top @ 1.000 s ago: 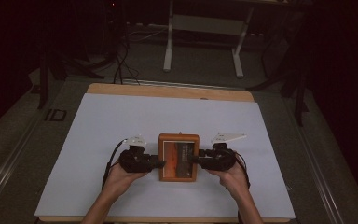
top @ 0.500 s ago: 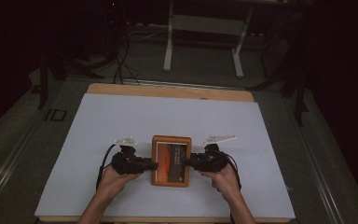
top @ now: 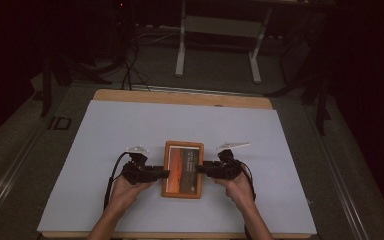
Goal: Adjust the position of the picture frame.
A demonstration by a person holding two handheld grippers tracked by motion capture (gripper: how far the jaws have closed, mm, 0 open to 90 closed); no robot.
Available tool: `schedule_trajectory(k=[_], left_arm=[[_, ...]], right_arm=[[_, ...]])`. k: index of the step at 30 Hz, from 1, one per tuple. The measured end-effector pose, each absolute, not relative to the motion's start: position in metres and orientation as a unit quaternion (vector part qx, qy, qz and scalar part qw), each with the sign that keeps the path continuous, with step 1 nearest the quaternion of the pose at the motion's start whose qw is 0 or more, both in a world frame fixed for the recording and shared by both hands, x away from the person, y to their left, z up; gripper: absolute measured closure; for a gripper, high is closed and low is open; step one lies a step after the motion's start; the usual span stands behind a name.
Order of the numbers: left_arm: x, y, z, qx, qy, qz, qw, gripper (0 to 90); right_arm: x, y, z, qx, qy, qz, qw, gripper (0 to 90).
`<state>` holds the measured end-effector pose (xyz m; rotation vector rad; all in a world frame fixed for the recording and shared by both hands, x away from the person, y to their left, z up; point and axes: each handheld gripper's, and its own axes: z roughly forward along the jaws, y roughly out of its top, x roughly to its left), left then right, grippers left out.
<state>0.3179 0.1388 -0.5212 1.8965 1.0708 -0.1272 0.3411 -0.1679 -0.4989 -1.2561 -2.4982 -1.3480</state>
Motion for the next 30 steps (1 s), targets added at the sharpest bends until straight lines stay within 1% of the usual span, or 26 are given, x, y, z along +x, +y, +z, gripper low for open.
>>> schedule_trajectory(k=[12,14,17,20,22,24,26,30], left_arm=[[0.331,0.14,-0.536,0.753,0.469,-0.097,0.452,58.1],[0.333,0.139,-0.539,0.752,0.47,-0.099,0.452,56.3],[0.333,0.138,-0.539,0.756,0.462,-0.092,0.455,54.7],[0.333,0.138,-0.54,0.758,0.458,-0.086,0.457,53.4],[0.333,0.138,-0.54,0.759,0.459,-0.078,0.456,48.6],[0.333,0.139,-0.541,0.758,0.461,-0.076,0.454,45.1],[0.332,0.14,-0.539,0.757,0.462,-0.07,0.457,44.5],[0.329,0.145,-0.534,0.756,0.462,-0.055,0.461,43.5]], right_arm=[[0.36,-0.168,-0.519,-0.436,-0.788,-0.429,0.071,54.9],[0.362,-0.168,-0.523,-0.441,-0.785,-0.428,0.077,53.2],[0.363,-0.169,-0.526,-0.441,-0.781,-0.434,0.083,53.5],[0.363,-0.169,-0.526,-0.44,-0.782,-0.434,0.083,53.2],[0.362,-0.169,-0.526,-0.439,-0.783,-0.434,0.08,52.2],[0.36,-0.17,-0.525,-0.438,-0.786,-0.432,0.065,50.1],[0.358,-0.172,-0.523,-0.437,-0.789,-0.429,0.048,48.5],[0.355,-0.18,-0.516,-0.435,-0.783,-0.442,0.032,46.5]])
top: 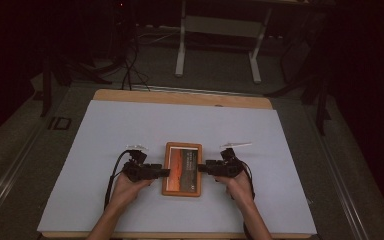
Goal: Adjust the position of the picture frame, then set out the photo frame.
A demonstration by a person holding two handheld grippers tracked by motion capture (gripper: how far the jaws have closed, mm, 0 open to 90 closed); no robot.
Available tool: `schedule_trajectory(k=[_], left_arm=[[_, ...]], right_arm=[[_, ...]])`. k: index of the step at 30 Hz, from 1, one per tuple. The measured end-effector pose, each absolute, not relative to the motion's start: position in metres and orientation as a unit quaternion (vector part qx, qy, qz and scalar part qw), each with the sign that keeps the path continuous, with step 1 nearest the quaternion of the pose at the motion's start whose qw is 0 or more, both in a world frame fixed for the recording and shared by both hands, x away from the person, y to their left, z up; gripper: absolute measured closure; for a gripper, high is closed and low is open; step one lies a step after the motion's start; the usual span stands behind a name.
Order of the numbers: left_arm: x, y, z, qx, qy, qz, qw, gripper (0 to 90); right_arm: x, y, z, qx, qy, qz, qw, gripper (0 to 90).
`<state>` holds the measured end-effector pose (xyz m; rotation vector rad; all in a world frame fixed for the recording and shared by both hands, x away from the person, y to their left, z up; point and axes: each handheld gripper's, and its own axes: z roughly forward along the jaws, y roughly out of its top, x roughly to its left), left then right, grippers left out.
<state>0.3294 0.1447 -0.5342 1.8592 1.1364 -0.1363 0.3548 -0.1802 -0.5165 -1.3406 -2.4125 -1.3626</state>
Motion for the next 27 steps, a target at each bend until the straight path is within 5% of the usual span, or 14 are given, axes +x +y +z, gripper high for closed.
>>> schedule_trajectory(k=[19,24,27], left_arm=[[0.304,0.156,-0.509,0.749,0.438,0.04,0.496,42.7],[0.297,0.16,-0.505,0.742,0.437,0.047,0.505,42.6],[0.294,0.164,-0.503,0.736,0.436,0.048,0.515,42.5]], right_arm=[[0.34,-0.181,-0.489,-0.386,-0.797,-0.454,-0.098,46.3],[0.34,-0.174,-0.483,-0.372,-0.804,-0.446,-0.129,54.4],[0.34,-0.163,-0.48,-0.352,-0.821,-0.422,-0.155,67.9]])
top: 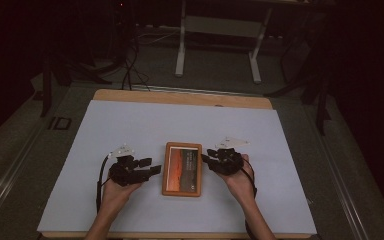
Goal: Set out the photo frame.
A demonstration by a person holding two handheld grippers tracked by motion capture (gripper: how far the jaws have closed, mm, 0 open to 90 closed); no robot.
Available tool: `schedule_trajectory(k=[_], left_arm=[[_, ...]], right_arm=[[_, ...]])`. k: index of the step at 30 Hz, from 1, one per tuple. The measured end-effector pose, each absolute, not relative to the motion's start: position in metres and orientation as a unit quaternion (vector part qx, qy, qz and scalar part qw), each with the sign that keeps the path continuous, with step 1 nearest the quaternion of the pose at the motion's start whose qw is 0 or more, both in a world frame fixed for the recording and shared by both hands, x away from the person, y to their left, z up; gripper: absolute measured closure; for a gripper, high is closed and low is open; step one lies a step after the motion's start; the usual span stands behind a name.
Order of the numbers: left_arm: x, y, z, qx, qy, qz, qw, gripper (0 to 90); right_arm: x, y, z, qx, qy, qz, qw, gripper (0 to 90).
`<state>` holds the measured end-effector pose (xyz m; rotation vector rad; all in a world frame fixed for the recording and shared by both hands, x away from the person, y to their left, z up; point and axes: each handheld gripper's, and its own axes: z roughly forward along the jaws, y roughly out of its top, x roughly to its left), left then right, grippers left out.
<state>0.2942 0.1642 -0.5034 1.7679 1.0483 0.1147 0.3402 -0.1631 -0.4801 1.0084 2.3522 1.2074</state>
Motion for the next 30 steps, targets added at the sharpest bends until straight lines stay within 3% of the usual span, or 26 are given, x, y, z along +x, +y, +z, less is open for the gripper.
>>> schedule_trajectory(k=[7,10,12,30], left_arm=[[0.292,0.164,-0.5,0.734,0.435,0.055,0.519,41.8],[0.291,0.164,-0.498,0.734,0.433,0.059,0.52,41.8],[0.291,0.164,-0.498,0.733,0.433,0.06,0.521,41.8],[0.289,0.165,-0.494,0.732,0.433,0.066,0.522,41.9]], right_arm=[[0.352,-0.149,-0.479,0.348,0.827,0.407,0.172,76.1],[0.36,-0.144,-0.48,0.347,0.828,0.406,0.172,88.1],[0.361,-0.142,-0.48,0.344,0.829,0.407,0.171,89.7],[0.377,-0.128,-0.492,0.331,0.839,0.397,0.172,90.0]])
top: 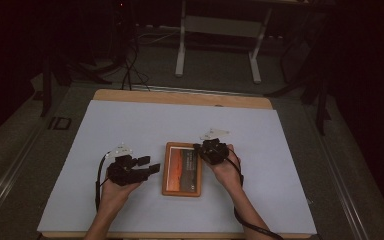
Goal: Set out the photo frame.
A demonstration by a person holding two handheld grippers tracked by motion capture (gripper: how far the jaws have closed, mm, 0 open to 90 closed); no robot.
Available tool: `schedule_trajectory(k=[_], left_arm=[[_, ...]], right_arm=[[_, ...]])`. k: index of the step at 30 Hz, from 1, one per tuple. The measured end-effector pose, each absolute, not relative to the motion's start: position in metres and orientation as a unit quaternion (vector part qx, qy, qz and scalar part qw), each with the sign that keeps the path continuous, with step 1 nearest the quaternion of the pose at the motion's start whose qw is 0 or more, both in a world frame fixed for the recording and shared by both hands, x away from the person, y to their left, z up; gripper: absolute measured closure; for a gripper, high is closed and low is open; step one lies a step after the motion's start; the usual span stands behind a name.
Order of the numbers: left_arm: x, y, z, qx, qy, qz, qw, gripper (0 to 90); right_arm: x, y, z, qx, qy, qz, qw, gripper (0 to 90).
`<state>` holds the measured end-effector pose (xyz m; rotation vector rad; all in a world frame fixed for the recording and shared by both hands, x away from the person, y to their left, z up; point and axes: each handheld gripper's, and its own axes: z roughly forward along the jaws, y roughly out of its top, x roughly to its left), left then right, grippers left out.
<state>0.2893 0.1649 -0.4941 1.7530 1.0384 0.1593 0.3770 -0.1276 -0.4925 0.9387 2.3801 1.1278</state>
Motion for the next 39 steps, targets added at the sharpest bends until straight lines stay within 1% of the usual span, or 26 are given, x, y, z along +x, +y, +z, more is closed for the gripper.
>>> schedule_trajectory(k=[13,17,26,28,30,39], left_arm=[[0.288,0.167,-0.492,0.728,0.435,0.063,0.527,41.6],[0.287,0.164,-0.491,0.729,0.432,0.062,0.527,41.4],[0.286,0.16,-0.491,0.733,0.428,0.054,0.526,40.8],[0.286,0.159,-0.491,0.733,0.427,0.051,0.527,40.1],[0.285,0.155,-0.491,0.734,0.422,0.036,0.531,39.1],[0.284,0.14,-0.495,0.749,0.413,0.021,0.518,33.7]], right_arm=[[0.38,-0.136,-0.497,0.343,0.836,0.392,0.17,90.0],[0.383,-0.145,-0.501,0.36,0.829,0.4,0.154,90.0],[0.386,-0.151,-0.509,0.376,0.827,0.39,0.151,90.0],[0.387,-0.152,-0.51,0.377,0.828,0.388,0.151,90.0],[0.387,-0.153,-0.513,0.382,0.828,0.382,0.149,90.0],[0.388,-0.155,-0.517,0.388,0.828,0.378,0.143,90.0]])
